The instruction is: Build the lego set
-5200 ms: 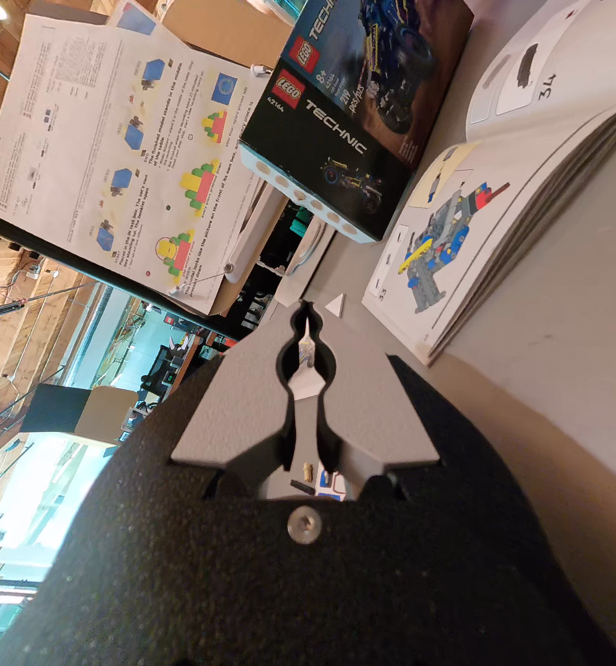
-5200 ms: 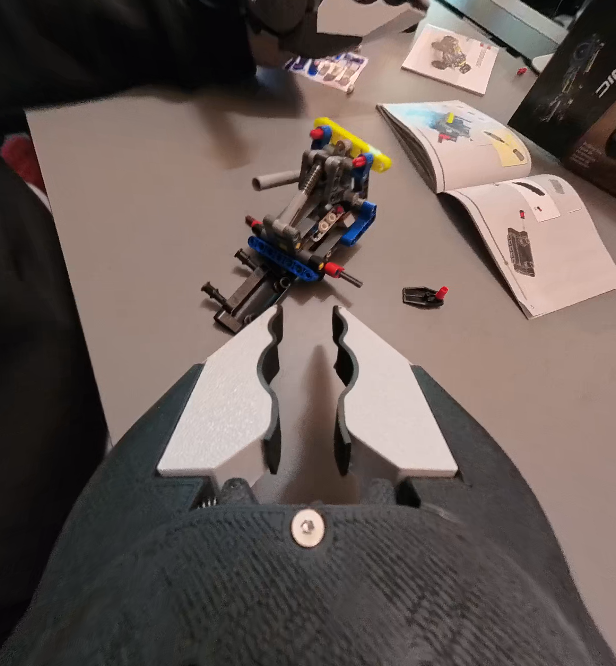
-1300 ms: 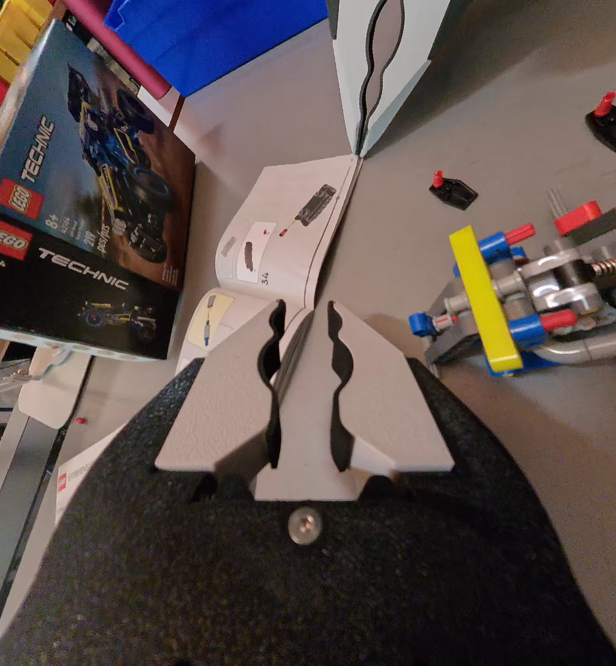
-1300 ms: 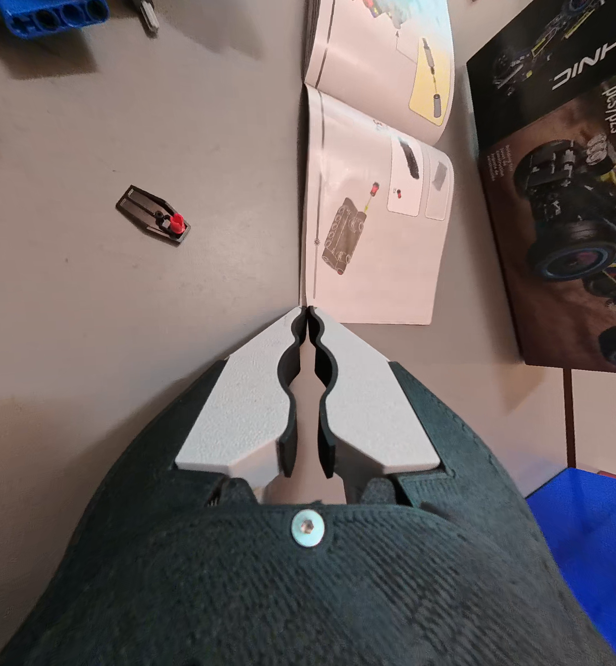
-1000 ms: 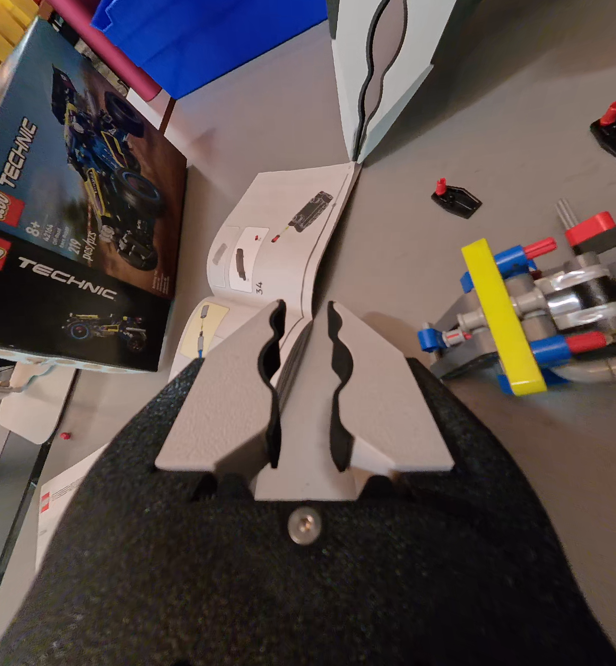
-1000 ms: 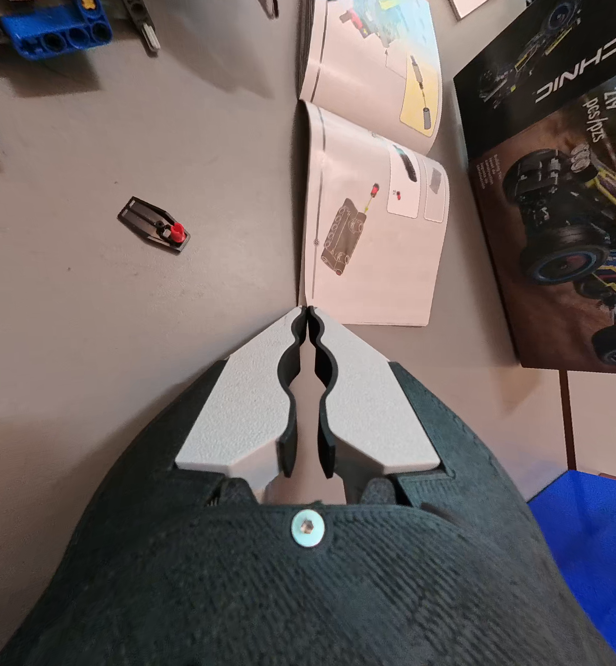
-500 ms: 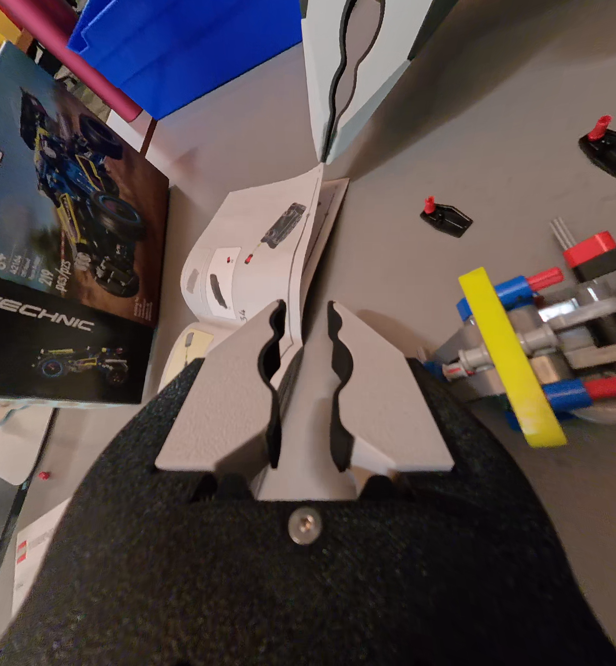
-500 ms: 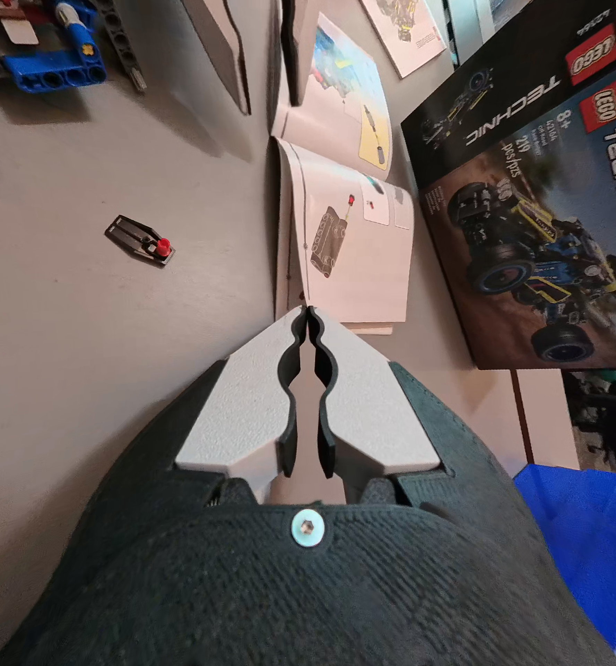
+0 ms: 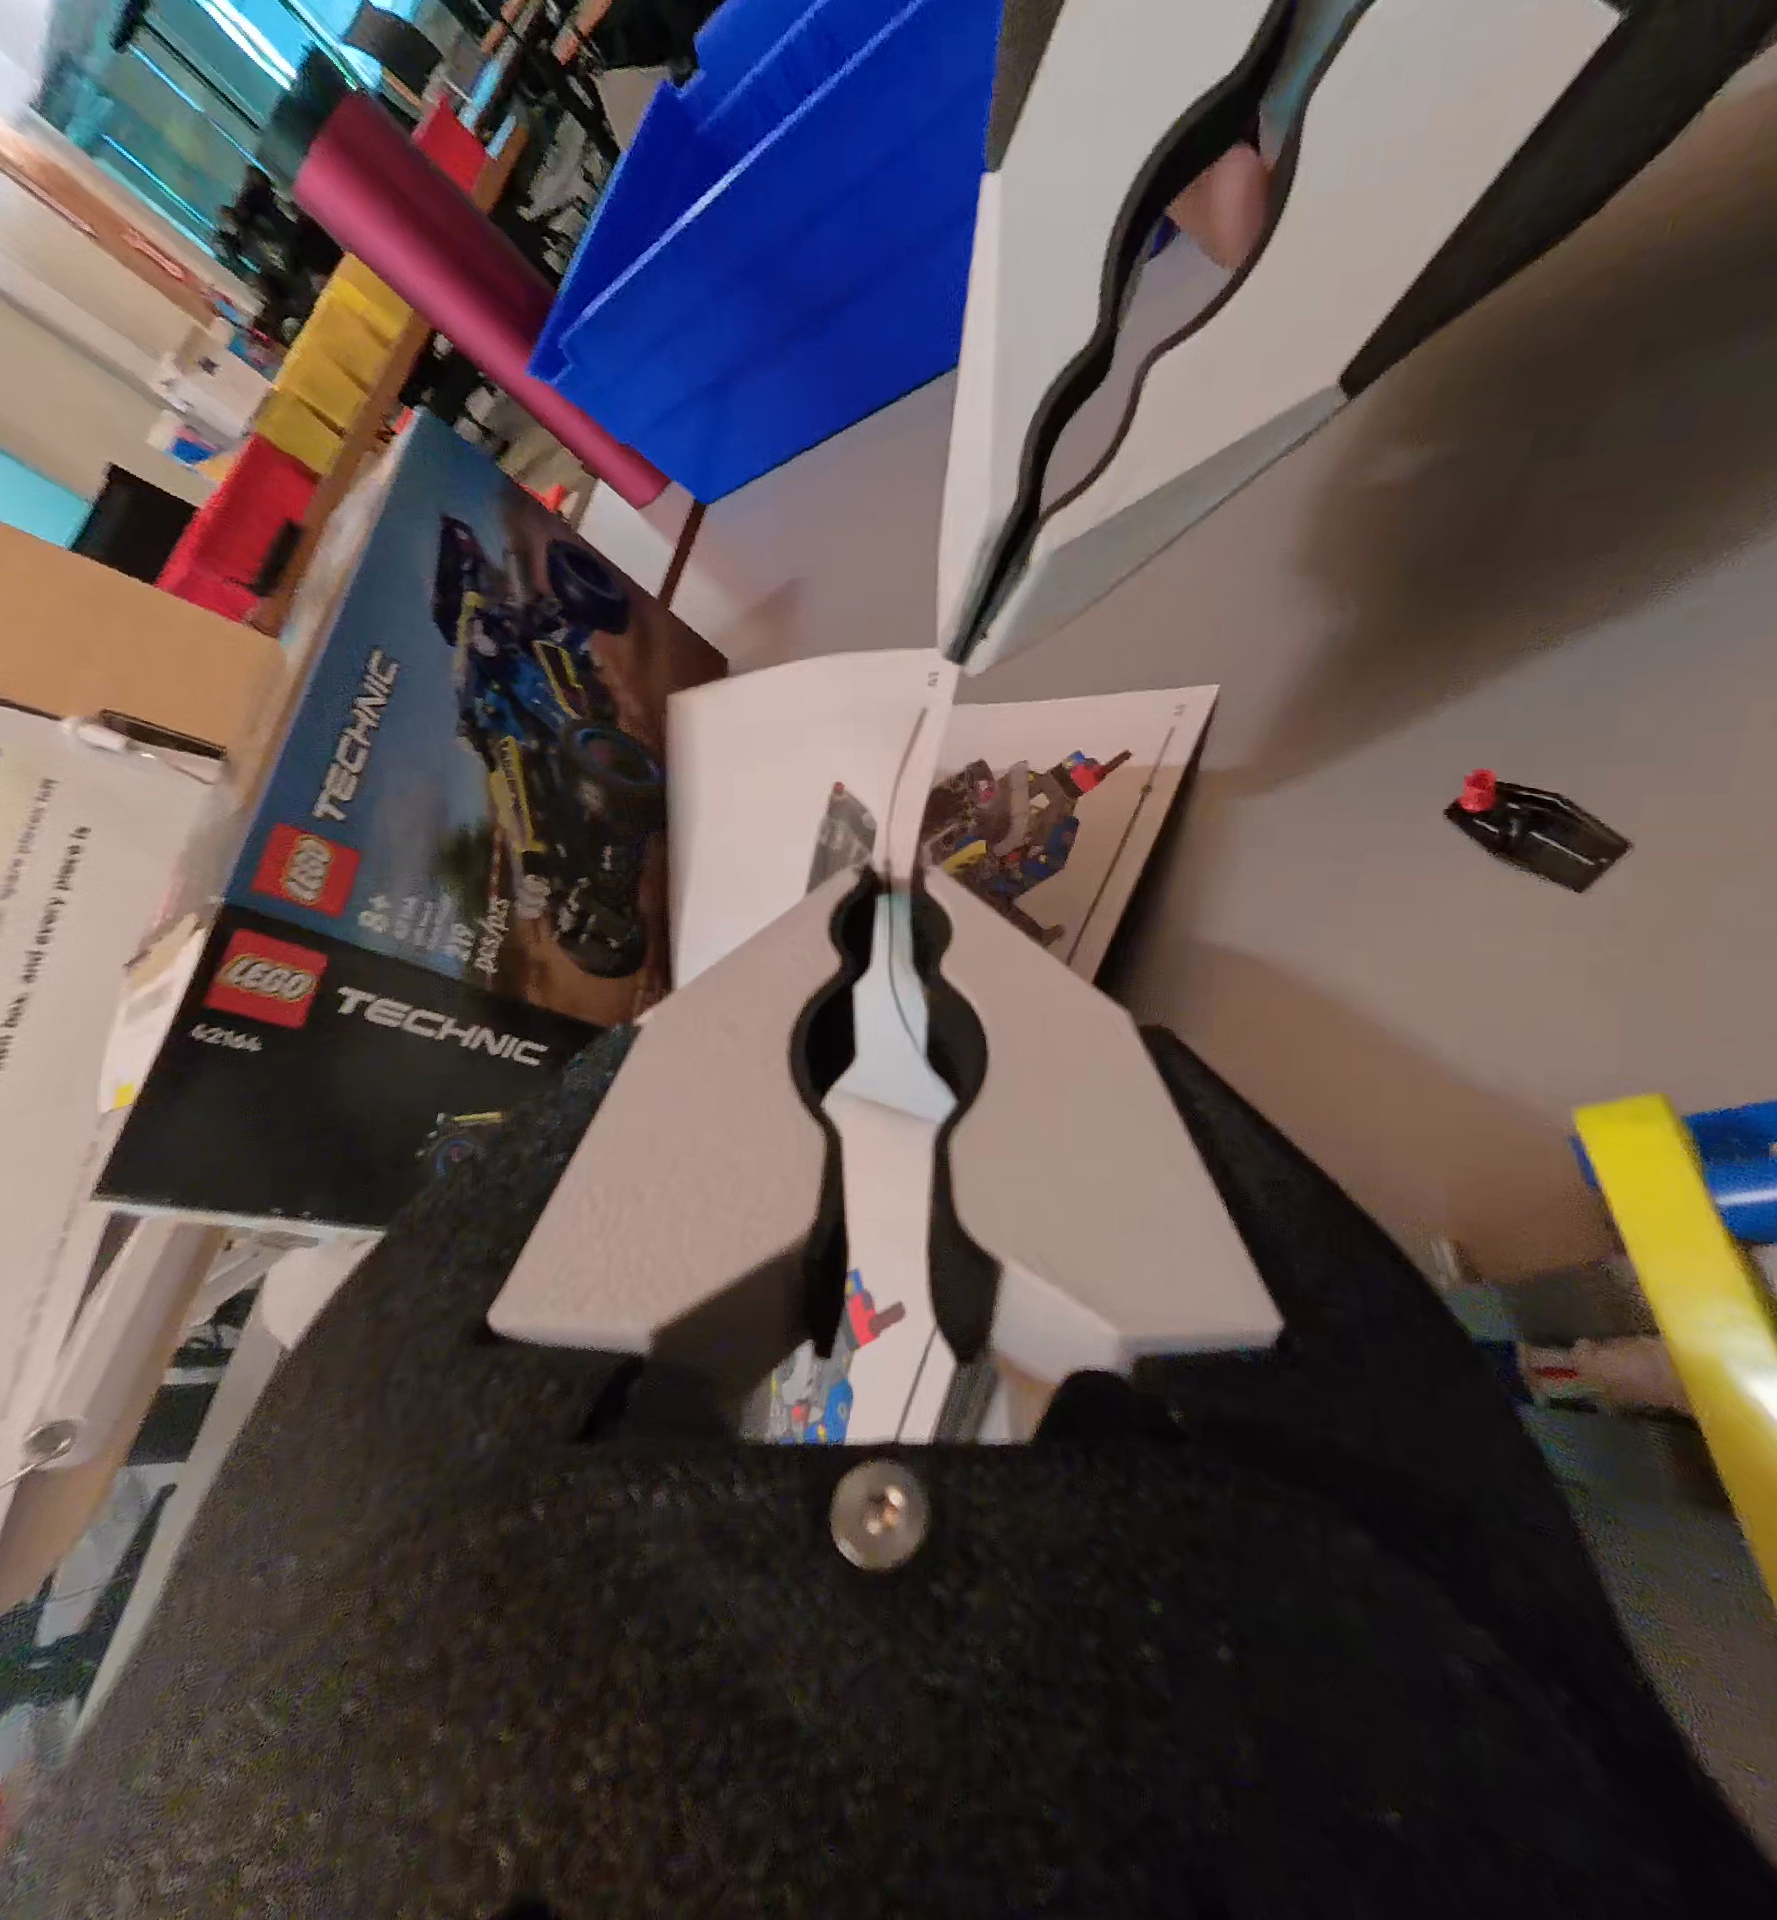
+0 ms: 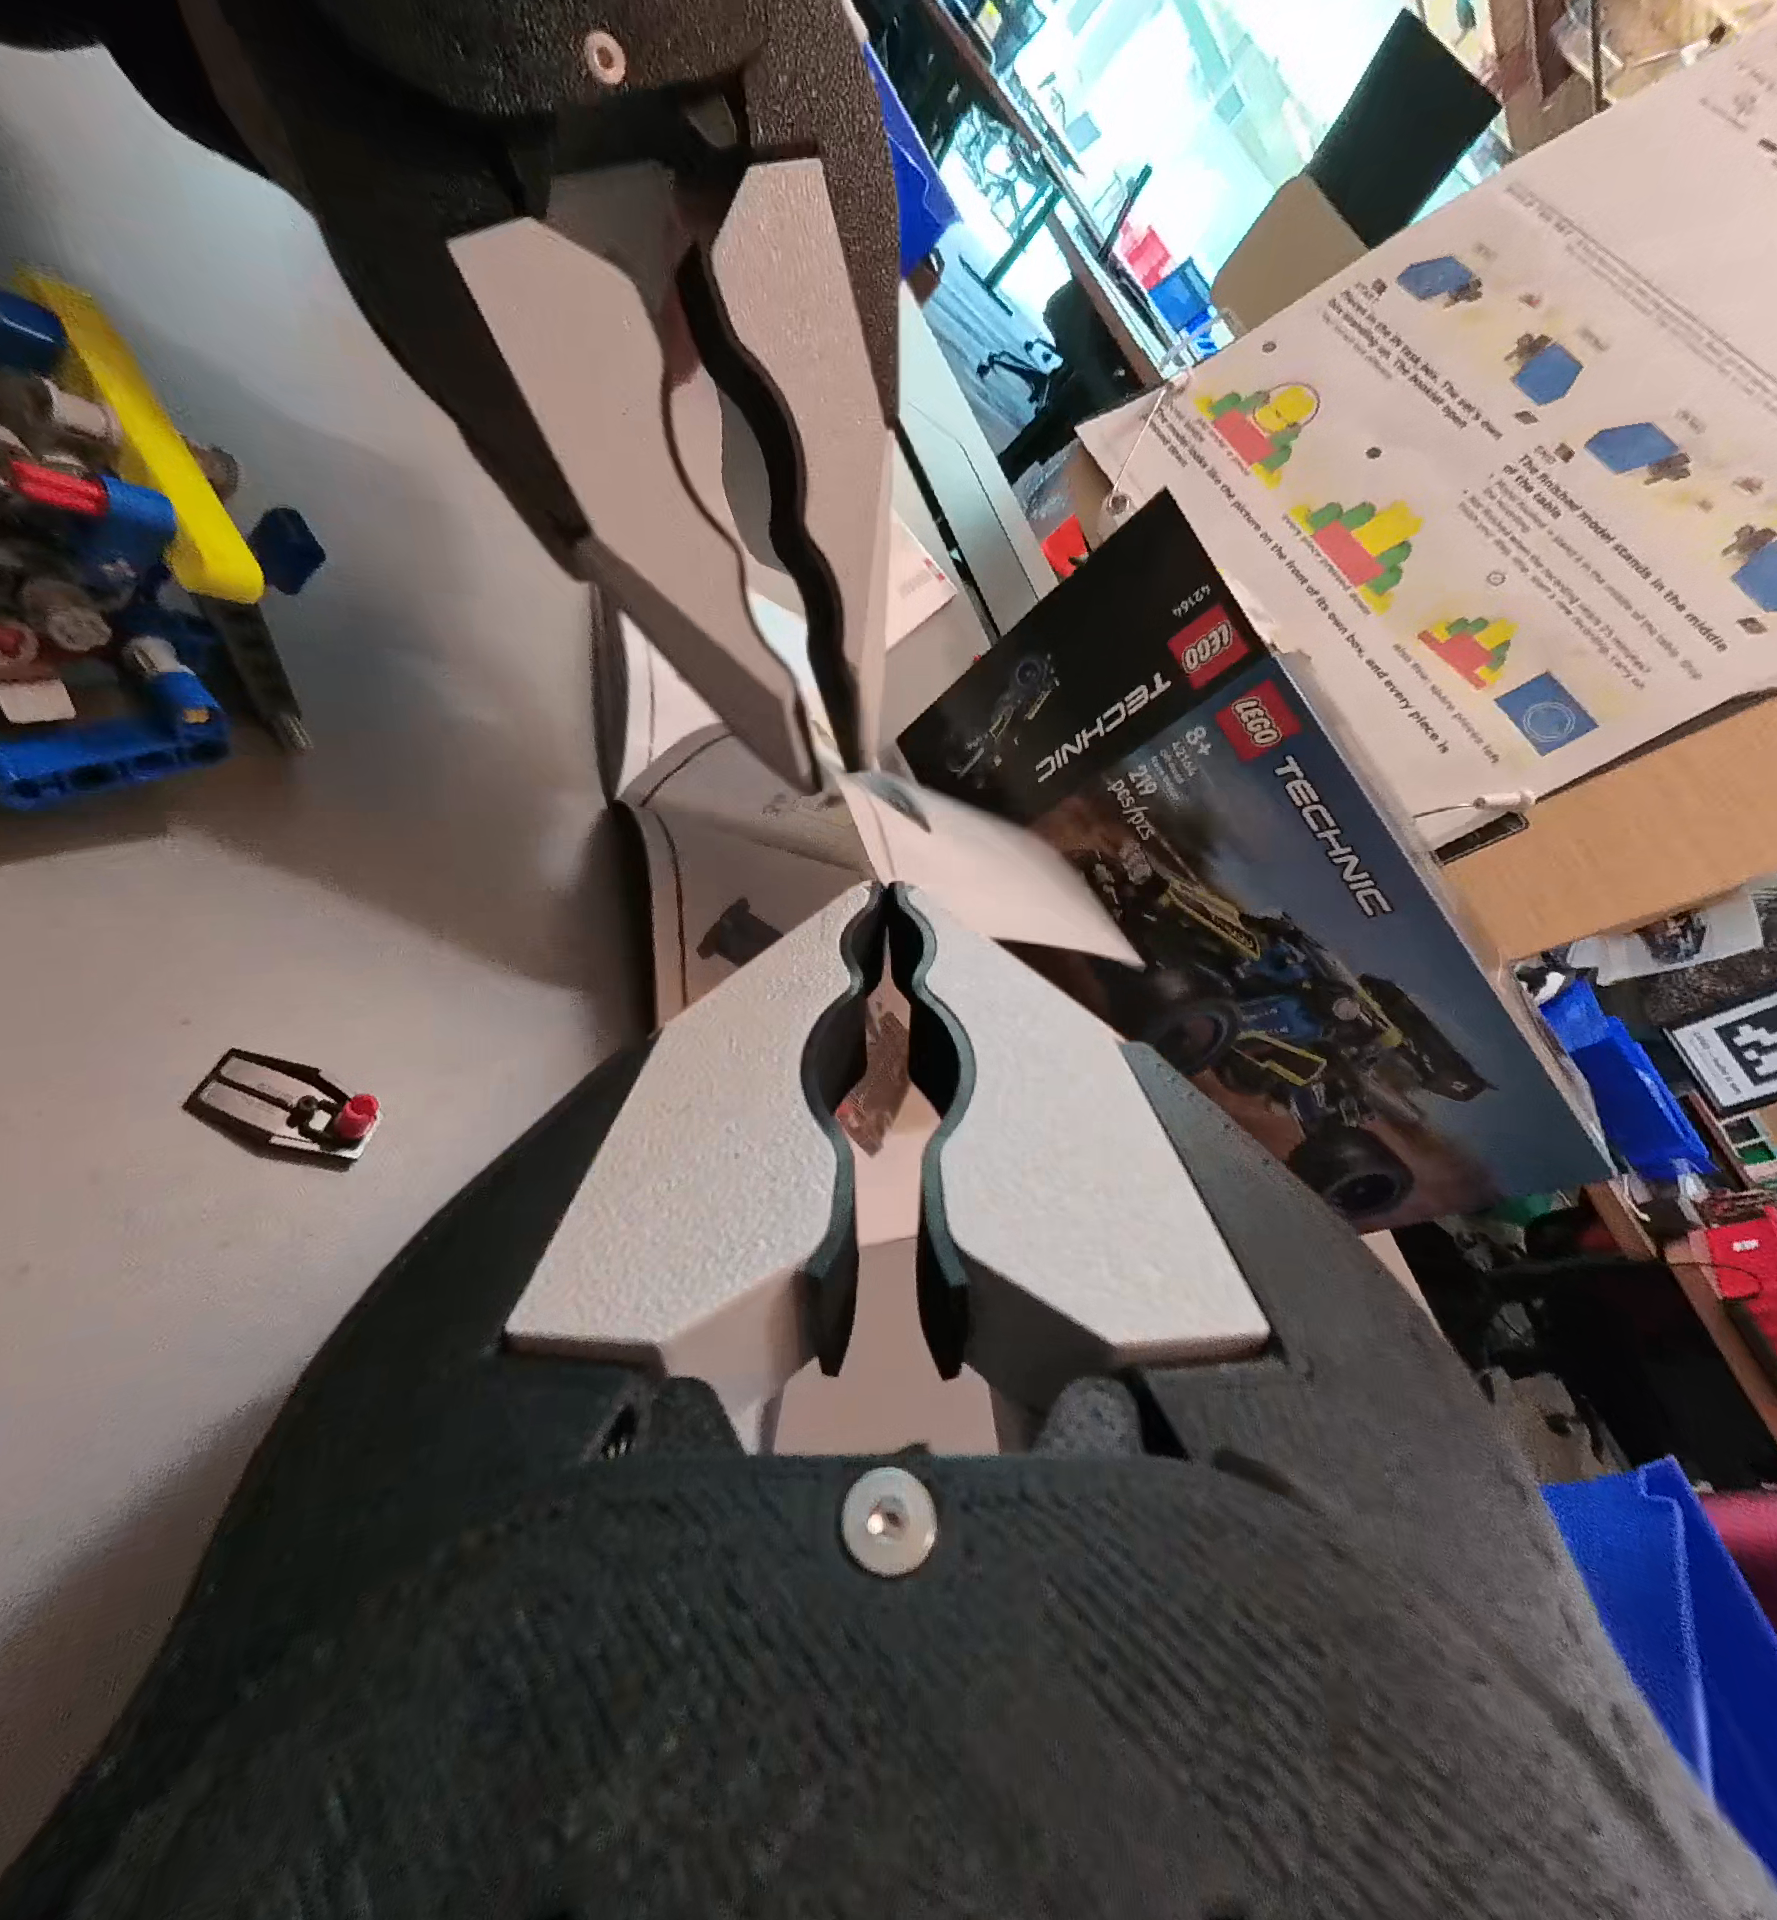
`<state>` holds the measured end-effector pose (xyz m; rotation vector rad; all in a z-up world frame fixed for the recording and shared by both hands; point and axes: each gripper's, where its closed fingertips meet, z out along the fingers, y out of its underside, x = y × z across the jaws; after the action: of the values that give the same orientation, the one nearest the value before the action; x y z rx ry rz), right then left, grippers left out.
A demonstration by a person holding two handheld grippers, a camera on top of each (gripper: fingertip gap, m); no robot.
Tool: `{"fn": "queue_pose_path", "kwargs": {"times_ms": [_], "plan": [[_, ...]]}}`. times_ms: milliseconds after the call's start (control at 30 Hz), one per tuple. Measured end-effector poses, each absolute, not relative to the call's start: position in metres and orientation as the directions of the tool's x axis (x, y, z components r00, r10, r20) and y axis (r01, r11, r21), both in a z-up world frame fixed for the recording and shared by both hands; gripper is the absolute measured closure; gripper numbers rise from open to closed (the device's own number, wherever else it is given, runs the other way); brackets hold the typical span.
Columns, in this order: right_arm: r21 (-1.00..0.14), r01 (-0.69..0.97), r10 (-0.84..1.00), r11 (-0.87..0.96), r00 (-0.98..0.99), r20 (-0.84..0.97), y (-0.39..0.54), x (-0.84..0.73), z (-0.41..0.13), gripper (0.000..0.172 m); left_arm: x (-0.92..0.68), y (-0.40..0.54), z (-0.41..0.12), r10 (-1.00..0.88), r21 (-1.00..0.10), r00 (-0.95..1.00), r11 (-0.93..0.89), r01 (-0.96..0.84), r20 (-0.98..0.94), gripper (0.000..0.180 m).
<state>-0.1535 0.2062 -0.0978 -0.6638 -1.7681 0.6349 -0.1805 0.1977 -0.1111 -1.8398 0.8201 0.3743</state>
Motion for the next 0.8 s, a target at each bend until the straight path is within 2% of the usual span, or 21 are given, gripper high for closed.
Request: {"fn": "queue_pose_path", "kwargs": {"times_ms": [133,300,433,567,633,667,700,767,800], "plan": [[-0.696,0.116,0.700,0.709,-0.232,0.675,0.209,-0.153,-0.098,0.172,-0.195,0.194,-0.105,-0.293,-0.710,0.750,-0.248,-0.659,-0.593,0.180],[-0.635,0.332,0.712,0.697,-0.217,0.668,0.241,-0.154,-0.133,0.172,-0.219,0.178,-0.100,-0.175,-0.833,0.883,-0.293,-0.470,-0.436,0.179],[-0.533,0.444,0.671,0.720,-0.248,0.699,0.254,-0.161,-0.160,0.172,-0.264,0.151,-0.116,0.048,-0.868,0.955,-0.432,-0.246,-0.294,0.166],[-0.484,0.446,0.638,0.753,-0.313,0.704,0.249,-0.160,-0.172,0.172,-0.317,0.101,-0.146,0.250,-0.788,0.911,-0.605,-0.118,-0.329,0.143],[-0.462,0.445,0.623,0.767,-0.345,0.702,0.246,-0.158,-0.177,0.172,-0.329,0.090,-0.131,0.306,-0.789,0.859,-0.591,-0.166,-0.410,0.143],[-0.441,0.447,0.610,0.778,-0.371,0.700,0.244,-0.158,-0.181,0.172,-0.323,0.096,-0.117,0.281,-0.805,0.852,-0.543,-0.239,-0.442,0.156],[-0.423,0.444,0.593,0.790,-0.377,0.711,0.244,-0.158,-0.182,0.172,-0.307,0.107,-0.106,0.202,-0.809,0.854,-0.481,-0.339,-0.479,0.177],[-0.390,0.442,0.565,0.808,-0.393,0.725,0.243,-0.157,-0.182,0.172,-0.280,0.131,-0.109,0.005,-0.749,0.830,-0.434,-0.501,-0.558,0.180],[-0.381,0.444,0.560,0.811,-0.399,0.726,0.243,-0.156,-0.183,0.172,-0.279,0.139,-0.129,-0.082,-0.687,0.819,-0.501,-0.527,-0.568,0.180]]}}
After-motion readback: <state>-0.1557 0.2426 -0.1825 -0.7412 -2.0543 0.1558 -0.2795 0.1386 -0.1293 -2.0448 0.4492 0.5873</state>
